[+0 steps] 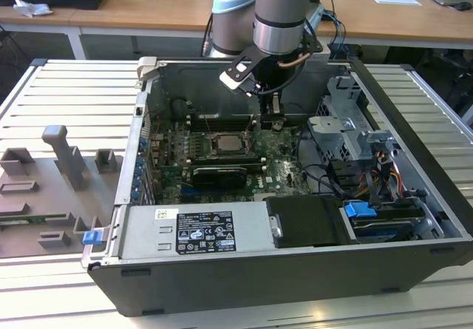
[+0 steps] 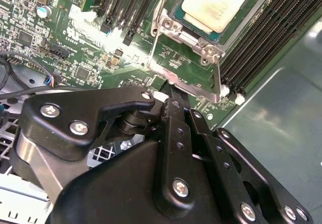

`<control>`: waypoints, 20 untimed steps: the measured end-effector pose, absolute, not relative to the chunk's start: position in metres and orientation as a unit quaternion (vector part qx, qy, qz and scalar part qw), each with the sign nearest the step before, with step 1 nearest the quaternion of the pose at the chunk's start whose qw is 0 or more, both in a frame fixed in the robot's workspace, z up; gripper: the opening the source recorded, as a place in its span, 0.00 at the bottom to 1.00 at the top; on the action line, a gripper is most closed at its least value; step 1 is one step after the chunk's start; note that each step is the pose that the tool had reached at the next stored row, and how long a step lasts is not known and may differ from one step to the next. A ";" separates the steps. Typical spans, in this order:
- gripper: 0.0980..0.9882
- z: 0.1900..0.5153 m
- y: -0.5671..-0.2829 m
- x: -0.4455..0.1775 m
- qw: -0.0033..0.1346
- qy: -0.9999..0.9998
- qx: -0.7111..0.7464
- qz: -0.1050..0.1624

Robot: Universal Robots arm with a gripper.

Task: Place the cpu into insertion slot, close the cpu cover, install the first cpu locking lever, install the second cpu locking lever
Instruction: 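Close the cpu cover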

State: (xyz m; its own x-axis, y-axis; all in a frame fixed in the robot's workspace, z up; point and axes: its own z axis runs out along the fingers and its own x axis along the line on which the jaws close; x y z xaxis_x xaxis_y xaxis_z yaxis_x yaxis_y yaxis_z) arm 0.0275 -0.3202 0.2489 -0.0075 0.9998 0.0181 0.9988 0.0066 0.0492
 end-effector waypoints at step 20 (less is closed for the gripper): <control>0.01 0.249 -0.320 0.016 0.011 0.709 0.704 0.024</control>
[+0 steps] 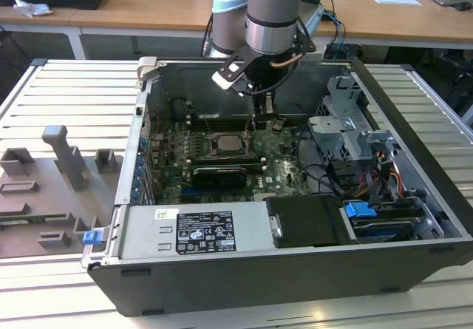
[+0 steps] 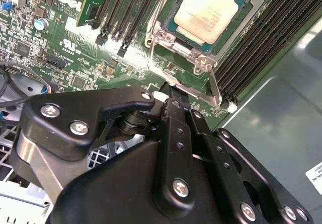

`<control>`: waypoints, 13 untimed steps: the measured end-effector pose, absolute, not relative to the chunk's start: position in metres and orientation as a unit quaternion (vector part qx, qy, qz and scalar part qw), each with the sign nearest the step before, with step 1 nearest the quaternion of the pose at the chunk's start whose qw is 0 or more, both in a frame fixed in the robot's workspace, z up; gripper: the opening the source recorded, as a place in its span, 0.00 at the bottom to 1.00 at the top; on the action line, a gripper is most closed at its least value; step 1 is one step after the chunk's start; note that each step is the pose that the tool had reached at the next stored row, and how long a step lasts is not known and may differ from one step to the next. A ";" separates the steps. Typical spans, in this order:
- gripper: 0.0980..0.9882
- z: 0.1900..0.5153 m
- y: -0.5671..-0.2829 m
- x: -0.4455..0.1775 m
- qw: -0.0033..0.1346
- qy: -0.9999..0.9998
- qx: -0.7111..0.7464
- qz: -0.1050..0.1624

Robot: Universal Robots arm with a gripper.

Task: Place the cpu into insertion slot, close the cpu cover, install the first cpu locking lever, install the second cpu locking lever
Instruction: 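Close the cpu cover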

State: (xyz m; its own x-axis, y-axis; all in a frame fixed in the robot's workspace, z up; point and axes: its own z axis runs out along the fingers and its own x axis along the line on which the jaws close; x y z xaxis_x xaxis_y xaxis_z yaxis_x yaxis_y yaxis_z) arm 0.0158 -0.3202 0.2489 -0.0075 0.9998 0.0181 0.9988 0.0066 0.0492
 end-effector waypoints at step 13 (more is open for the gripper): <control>0.01 0.249 -0.320 0.007 0.011 0.709 0.704 0.024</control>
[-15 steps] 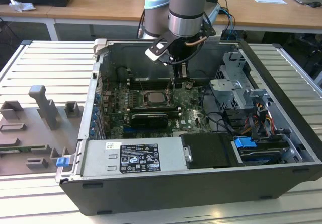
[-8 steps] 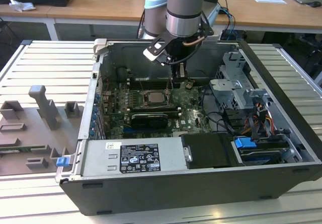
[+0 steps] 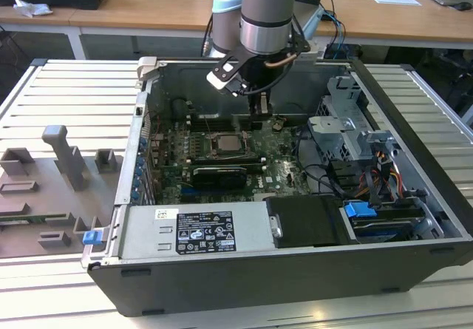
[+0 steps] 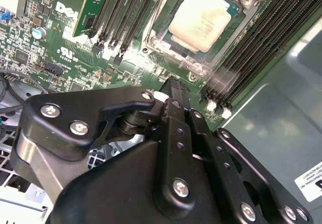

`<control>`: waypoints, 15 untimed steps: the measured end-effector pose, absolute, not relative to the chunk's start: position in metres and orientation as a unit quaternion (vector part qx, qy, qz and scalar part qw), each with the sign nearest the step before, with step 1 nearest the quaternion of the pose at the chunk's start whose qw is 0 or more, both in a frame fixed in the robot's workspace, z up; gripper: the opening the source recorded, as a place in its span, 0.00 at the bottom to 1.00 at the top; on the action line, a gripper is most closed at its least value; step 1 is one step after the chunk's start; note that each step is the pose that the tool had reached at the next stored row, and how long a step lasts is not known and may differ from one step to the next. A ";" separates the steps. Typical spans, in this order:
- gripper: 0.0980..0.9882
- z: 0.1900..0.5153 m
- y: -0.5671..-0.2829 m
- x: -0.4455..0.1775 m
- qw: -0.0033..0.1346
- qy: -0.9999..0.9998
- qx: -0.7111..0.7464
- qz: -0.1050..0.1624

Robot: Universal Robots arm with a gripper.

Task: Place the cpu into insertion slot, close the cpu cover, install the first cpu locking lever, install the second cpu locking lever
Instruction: 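Close the cpu cover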

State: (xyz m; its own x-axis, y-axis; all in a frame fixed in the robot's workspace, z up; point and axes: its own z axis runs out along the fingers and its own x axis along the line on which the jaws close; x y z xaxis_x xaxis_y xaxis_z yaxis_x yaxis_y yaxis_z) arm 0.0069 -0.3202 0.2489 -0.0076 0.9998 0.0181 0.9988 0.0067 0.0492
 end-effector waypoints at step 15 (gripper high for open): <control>0.01 0.238 -0.320 -0.005 0.011 0.710 0.703 0.024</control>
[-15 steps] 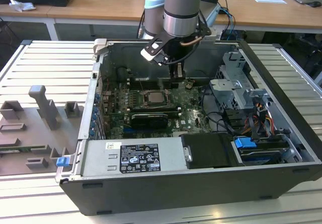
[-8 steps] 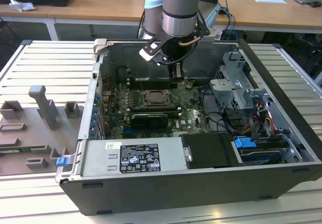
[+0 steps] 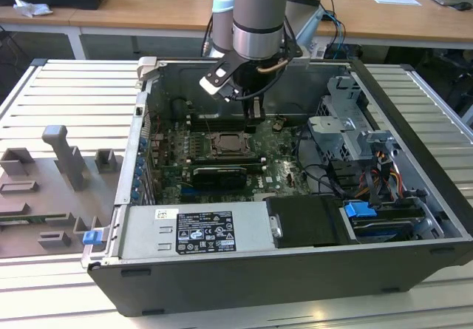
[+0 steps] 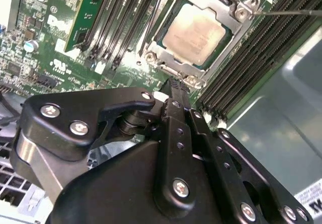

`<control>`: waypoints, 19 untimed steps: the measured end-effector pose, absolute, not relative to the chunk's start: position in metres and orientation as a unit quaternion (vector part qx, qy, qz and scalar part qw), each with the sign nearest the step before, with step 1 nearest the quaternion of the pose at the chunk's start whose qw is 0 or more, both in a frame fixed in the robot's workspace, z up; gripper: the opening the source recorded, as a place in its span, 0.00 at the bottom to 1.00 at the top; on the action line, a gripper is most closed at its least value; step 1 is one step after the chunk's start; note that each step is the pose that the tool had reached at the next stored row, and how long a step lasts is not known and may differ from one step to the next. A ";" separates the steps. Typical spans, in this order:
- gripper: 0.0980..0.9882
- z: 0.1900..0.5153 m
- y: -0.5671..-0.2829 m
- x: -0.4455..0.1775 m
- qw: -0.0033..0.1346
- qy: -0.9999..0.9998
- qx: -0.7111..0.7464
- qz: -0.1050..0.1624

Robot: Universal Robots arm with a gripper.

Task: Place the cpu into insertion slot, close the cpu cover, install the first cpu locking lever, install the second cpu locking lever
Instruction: 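Close the cpu cover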

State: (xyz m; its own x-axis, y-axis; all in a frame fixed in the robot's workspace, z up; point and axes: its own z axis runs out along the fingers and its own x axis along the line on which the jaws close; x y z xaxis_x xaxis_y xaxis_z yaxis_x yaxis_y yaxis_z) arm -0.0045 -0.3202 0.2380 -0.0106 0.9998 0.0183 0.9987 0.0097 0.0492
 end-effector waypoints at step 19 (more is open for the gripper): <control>0.01 0.231 -0.320 -0.040 0.011 0.713 0.700 0.024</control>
